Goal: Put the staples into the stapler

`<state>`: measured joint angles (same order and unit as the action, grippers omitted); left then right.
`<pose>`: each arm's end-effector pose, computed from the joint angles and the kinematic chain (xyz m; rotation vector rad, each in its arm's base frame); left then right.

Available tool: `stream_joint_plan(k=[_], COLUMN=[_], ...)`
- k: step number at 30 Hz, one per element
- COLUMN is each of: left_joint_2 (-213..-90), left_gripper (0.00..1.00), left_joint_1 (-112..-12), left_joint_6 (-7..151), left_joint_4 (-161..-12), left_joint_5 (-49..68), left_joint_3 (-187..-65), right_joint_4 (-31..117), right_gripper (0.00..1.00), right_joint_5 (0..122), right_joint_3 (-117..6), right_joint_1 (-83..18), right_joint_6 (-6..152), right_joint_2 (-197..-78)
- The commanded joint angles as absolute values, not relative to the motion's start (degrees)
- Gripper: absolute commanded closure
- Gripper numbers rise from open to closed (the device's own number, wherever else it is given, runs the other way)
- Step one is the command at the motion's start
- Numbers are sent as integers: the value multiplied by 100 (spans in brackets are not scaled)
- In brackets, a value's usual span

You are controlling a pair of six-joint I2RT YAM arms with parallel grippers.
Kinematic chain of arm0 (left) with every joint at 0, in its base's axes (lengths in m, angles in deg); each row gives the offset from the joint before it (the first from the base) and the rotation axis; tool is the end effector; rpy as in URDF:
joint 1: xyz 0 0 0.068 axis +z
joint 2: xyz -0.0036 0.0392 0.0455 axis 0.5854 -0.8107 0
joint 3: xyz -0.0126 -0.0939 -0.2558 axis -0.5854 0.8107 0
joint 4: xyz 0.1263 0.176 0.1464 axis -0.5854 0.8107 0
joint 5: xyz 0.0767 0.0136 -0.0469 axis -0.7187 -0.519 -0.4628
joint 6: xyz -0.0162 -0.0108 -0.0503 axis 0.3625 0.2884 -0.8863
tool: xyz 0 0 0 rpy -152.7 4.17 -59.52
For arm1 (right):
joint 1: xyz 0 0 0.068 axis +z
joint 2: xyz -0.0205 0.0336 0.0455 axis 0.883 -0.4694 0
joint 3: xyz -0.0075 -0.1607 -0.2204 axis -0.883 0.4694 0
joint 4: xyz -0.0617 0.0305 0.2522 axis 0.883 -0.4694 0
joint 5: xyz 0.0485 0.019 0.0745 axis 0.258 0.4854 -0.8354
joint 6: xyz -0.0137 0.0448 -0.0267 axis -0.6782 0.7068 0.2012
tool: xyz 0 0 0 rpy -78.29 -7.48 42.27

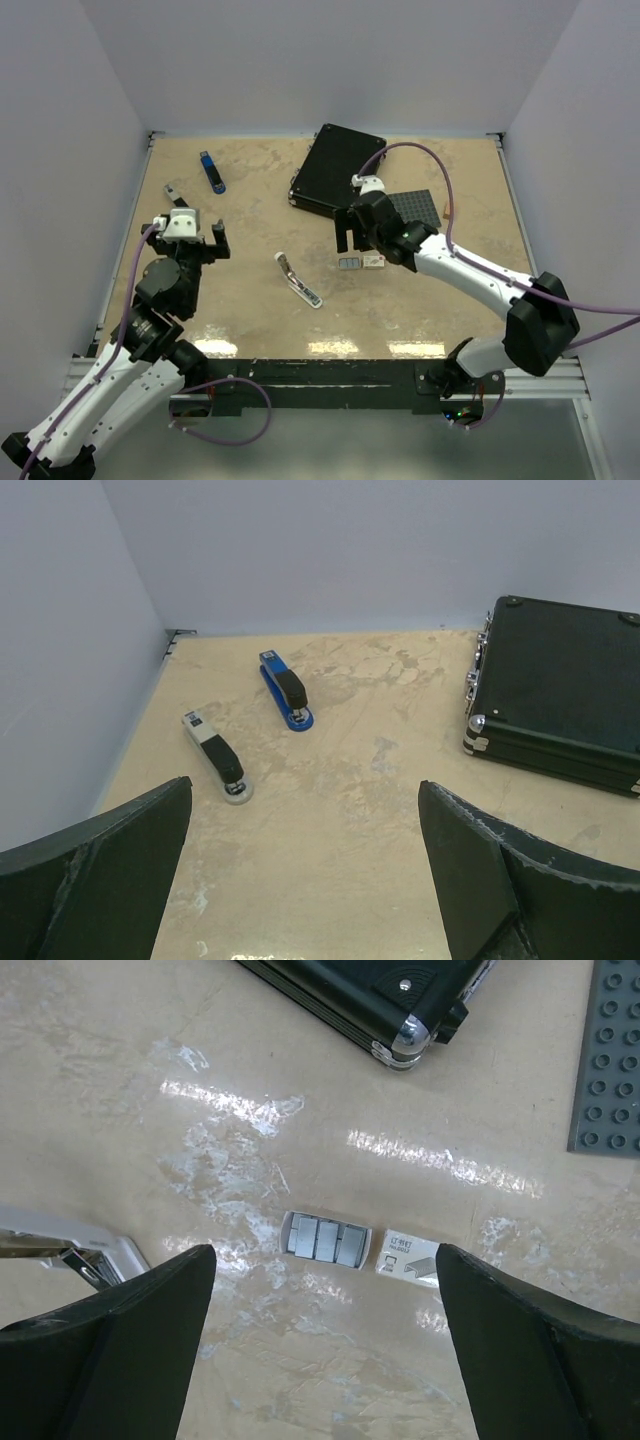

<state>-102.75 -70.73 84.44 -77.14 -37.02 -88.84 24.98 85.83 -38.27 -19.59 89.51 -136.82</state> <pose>0.1123 -0.0515 0.3276 -0.0374 1.5597 0.0548 0.2341 0.1995 0.2685 -0.2154 2.2396 0.2786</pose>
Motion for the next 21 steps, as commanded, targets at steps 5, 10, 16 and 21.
stream_joint_plan(k=[5,10,16,21], left_joint_2=[-10435,-10541,-10541,-10559], left_gripper=[0,0,0,0], left_joint_1=[-7029,-7020,-7020,-7011], left_joint_6=[8377,8386,8395,8395], left_joint_4=[-7720,-7703,-7694,-7703], left_joint_5=[-3752,-3743,-3744,-3717], left_joint_3=[-8844,-8853,-8844,-8836], right_joint_4=[1593,1531,1618,1759], right_gripper=[25,47,65,71], right_joint_5=[8048,8022,8110,7679], right_joint_3=[-4643,-4827,-4872,-4880], right_joint_1=[-2201,-2219,-2237,-2228], right_joint_6=[8743,8787,8813,8795], right_joint_2=[-14473,-14948,-15406,-15529])
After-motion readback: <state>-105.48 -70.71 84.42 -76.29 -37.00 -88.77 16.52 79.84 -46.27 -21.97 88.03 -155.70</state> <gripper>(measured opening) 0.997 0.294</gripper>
